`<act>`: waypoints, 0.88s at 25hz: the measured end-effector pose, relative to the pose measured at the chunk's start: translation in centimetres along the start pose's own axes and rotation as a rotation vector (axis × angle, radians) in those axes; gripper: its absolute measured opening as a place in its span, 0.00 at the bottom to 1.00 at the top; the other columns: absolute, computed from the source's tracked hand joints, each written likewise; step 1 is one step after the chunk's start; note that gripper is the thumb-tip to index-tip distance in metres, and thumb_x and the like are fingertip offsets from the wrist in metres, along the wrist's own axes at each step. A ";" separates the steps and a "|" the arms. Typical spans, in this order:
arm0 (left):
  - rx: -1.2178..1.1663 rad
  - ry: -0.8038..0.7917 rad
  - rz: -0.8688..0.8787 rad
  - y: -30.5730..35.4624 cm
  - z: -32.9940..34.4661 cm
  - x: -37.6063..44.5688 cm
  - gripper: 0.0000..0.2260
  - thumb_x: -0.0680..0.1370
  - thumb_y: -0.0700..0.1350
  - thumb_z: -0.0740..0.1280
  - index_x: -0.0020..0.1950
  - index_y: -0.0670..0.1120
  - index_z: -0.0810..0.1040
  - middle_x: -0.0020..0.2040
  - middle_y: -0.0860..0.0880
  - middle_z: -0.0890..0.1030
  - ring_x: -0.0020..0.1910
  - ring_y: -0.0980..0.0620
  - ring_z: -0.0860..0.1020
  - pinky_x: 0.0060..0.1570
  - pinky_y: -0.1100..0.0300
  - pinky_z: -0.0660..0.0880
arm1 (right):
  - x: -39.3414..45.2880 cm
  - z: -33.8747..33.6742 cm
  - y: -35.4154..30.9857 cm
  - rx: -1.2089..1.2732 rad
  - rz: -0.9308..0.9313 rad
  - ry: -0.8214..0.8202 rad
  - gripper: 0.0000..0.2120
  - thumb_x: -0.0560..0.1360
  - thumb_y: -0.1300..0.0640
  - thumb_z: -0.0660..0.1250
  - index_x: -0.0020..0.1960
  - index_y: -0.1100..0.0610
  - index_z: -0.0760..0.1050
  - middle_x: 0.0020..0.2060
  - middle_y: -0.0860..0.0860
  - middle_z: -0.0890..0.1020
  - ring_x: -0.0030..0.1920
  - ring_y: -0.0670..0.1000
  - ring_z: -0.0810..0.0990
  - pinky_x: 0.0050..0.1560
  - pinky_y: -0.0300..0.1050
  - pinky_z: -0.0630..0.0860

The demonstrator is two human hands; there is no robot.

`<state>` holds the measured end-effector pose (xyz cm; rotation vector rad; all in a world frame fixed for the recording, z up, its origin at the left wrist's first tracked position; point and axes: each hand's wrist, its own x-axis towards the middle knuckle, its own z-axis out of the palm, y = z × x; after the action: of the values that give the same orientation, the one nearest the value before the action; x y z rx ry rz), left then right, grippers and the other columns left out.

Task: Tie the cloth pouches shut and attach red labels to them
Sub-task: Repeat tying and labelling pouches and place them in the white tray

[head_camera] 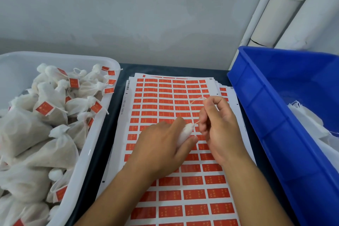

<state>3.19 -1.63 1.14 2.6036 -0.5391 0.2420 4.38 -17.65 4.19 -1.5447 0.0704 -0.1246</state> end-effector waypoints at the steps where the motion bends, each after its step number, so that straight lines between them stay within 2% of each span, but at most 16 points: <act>1: -0.012 -0.001 0.003 -0.1 0.1 -0.1 0.19 0.78 0.72 0.47 0.63 0.65 0.63 0.49 0.62 0.80 0.38 0.61 0.75 0.37 0.70 0.65 | -0.1 0.0 0.3 -0.002 -0.002 -0.002 0.11 0.85 0.46 0.60 0.47 0.45 0.77 0.34 0.50 0.80 0.31 0.46 0.76 0.35 0.37 0.76; 3: -0.001 0.004 0.028 -0.2 0.2 -0.3 0.15 0.81 0.67 0.50 0.65 0.66 0.63 0.52 0.61 0.82 0.41 0.60 0.75 0.38 0.71 0.63 | -0.2 -0.1 0.7 -0.005 -0.016 -0.004 0.11 0.85 0.46 0.60 0.47 0.44 0.77 0.36 0.50 0.81 0.33 0.46 0.79 0.37 0.37 0.78; 6: 0.030 0.036 0.021 -0.2 0.3 -0.2 0.08 0.83 0.59 0.55 0.61 0.62 0.66 0.52 0.60 0.81 0.41 0.60 0.74 0.39 0.75 0.61 | -0.2 -0.1 0.8 -0.017 -0.043 -0.003 0.10 0.85 0.46 0.60 0.49 0.45 0.76 0.36 0.50 0.82 0.33 0.47 0.80 0.39 0.38 0.79; 8: -0.018 -0.040 -0.015 -0.3 0.7 -0.5 0.07 0.84 0.57 0.56 0.62 0.64 0.63 0.52 0.61 0.78 0.40 0.59 0.74 0.38 0.74 0.63 | -0.4 -0.1 1.0 -0.016 -0.048 -0.002 0.09 0.85 0.46 0.60 0.49 0.47 0.76 0.35 0.50 0.81 0.33 0.47 0.79 0.39 0.38 0.79; 10: -0.132 -0.085 -0.008 -0.4 0.6 -0.9 0.04 0.83 0.59 0.54 0.58 0.65 0.62 0.47 0.63 0.77 0.40 0.59 0.76 0.37 0.72 0.68 | -0.5 0.1 1.2 -0.005 -0.039 -0.026 0.09 0.85 0.47 0.60 0.49 0.47 0.76 0.34 0.50 0.80 0.32 0.46 0.79 0.37 0.37 0.78; 11: -0.205 -0.077 0.002 -0.4 0.3 -1.1 0.05 0.83 0.62 0.52 0.56 0.65 0.64 0.44 0.63 0.78 0.43 0.59 0.78 0.37 0.70 0.71 | -0.6 0.2 1.2 0.002 -0.033 -0.045 0.10 0.85 0.48 0.60 0.49 0.47 0.76 0.34 0.50 0.80 0.32 0.46 0.78 0.37 0.37 0.78; 13: -0.280 -0.044 0.013 -0.6 -0.2 -1.4 0.16 0.81 0.68 0.46 0.52 0.64 0.69 0.42 0.64 0.78 0.47 0.62 0.78 0.40 0.67 0.76 | -0.7 0.4 1.2 0.006 -0.033 -0.067 0.10 0.85 0.49 0.59 0.49 0.47 0.77 0.34 0.50 0.80 0.32 0.47 0.79 0.37 0.37 0.78; 15: -0.252 -0.026 0.013 -0.9 -0.3 -1.4 0.22 0.80 0.71 0.42 0.47 0.62 0.70 0.39 0.63 0.77 0.42 0.60 0.78 0.41 0.65 0.76 | -0.7 0.4 1.3 0.004 -0.034 -0.061 0.10 0.85 0.48 0.59 0.49 0.47 0.77 0.34 0.50 0.80 0.32 0.47 0.79 0.38 0.38 0.78; 19: -0.171 -0.036 0.000 -0.9 -0.2 -1.1 0.23 0.80 0.70 0.40 0.43 0.60 0.67 0.36 0.61 0.74 0.37 0.58 0.76 0.39 0.63 0.76 | -0.8 0.2 1.4 0.052 -0.002 -0.042 0.10 0.85 0.47 0.60 0.48 0.45 0.78 0.34 0.50 0.79 0.32 0.46 0.77 0.38 0.38 0.77; 22: -0.138 -0.045 -0.002 -0.8 -0.4 -1.2 0.21 0.80 0.71 0.43 0.48 0.62 0.70 0.41 0.66 0.76 0.42 0.61 0.76 0.43 0.65 0.76 | -0.9 0.1 1.2 0.067 -0.042 -0.056 0.10 0.84 0.47 0.61 0.47 0.45 0.78 0.34 0.50 0.79 0.33 0.46 0.77 0.38 0.38 0.77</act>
<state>2.35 -0.37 0.88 2.4806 -0.5485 0.1408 3.51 -17.40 2.99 -1.4822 -0.0106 -0.1158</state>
